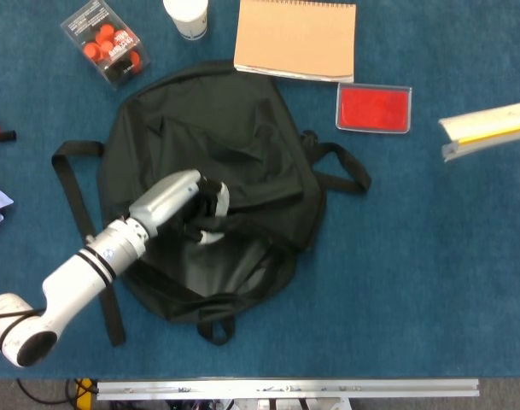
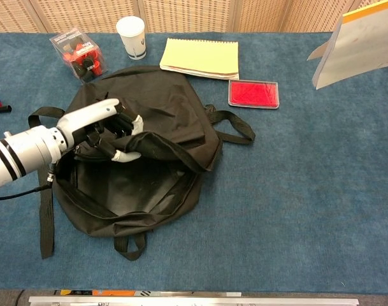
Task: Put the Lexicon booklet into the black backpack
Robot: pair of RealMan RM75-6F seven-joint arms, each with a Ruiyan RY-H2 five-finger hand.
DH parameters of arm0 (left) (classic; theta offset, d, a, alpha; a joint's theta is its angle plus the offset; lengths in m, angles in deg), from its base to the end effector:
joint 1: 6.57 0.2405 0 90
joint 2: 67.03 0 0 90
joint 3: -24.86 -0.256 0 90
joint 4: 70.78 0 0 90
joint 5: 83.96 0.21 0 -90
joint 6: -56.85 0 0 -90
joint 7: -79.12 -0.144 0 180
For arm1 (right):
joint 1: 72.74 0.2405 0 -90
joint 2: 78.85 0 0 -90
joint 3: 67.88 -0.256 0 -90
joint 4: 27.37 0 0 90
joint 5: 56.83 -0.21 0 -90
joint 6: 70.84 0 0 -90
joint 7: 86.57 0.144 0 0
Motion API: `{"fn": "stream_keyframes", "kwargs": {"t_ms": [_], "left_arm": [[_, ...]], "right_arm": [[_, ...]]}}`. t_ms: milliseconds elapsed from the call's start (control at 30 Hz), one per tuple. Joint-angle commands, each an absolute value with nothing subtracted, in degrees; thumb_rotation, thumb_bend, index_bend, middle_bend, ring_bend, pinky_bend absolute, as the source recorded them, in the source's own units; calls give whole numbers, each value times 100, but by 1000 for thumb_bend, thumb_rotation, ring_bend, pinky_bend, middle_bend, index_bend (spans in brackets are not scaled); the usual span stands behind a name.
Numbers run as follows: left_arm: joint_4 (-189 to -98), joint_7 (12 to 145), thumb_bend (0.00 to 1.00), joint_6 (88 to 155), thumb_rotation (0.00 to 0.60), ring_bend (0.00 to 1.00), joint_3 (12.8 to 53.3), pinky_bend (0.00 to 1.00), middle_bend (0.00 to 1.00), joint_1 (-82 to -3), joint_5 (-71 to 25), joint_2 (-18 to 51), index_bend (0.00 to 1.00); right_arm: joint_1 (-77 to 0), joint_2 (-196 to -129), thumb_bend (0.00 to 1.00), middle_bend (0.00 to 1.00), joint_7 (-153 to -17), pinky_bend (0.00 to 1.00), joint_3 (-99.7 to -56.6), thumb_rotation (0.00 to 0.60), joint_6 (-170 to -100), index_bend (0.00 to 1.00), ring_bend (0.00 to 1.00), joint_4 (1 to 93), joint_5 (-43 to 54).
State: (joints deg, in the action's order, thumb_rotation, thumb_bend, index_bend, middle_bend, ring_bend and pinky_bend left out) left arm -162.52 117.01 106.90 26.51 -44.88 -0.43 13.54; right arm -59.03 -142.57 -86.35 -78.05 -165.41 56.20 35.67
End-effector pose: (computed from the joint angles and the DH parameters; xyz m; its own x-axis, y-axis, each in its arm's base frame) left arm -0.1658 0.2818 -0.0124 -0.1951 0.6860 0.7010 0.9155 -0.1289 0.3810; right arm -0.2681 -0.2467 0.2089 0.4446 0.3691 0.8161 -0.8103 -0.2225 0.5421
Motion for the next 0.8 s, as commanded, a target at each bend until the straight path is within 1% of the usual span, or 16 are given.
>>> {"fn": "stream_keyframes", "kwargs": {"t_ms": [33,200,267,400,500,533,667,800], "left_arm": [[-16482,12317,278,10592,600,726,2936,753,692,-4483,-427,1143,676],[-16611,12822,277,10550,600,719,3215,753,690,-4427,-812,1027,661],[-16677,12983,278,10518,600,714,3302,751,689,-4400,-957,999,657],[-16790,13226,278,10497,600,709,3492,750,688,-4344,-1181,957,650],[-16844,13296,278,10522,600,709,3575,750,688,-4304,-1229,944,648],[-16855,13321,278,10532,600,709,3609,750,688,-4289,-1253,950,648],[-16901,13379,277,10559,600,704,3699,742,687,-4242,-1304,975,634],[-16920,13366,277,10672,600,700,3747,733,687,-4180,-1233,1052,635]], "right_arm": [[-5902,-14098,102,740,-8451,646,-7705,600,-16393,731,550,5831,3630],[-5865,-13745,142,772,-8088,684,-7489,600,-15999,773,585,6401,3731],[-5828,-13591,176,792,-7938,709,-7405,600,-15798,797,605,6647,3757],[-5683,-13206,246,819,-7540,748,-7251,600,-15254,837,640,7238,3745],[-5561,-13002,256,822,-7326,753,-7189,600,-14861,842,644,7559,3650],[-5502,-12913,256,822,-7203,753,-7160,600,-14656,842,644,7719,3575],[-5235,-12578,357,850,-6787,796,-7064,600,-13814,886,681,8267,3257],[-4880,-12243,377,854,-6426,802,-7028,600,-12879,886,687,8798,2891]]}}
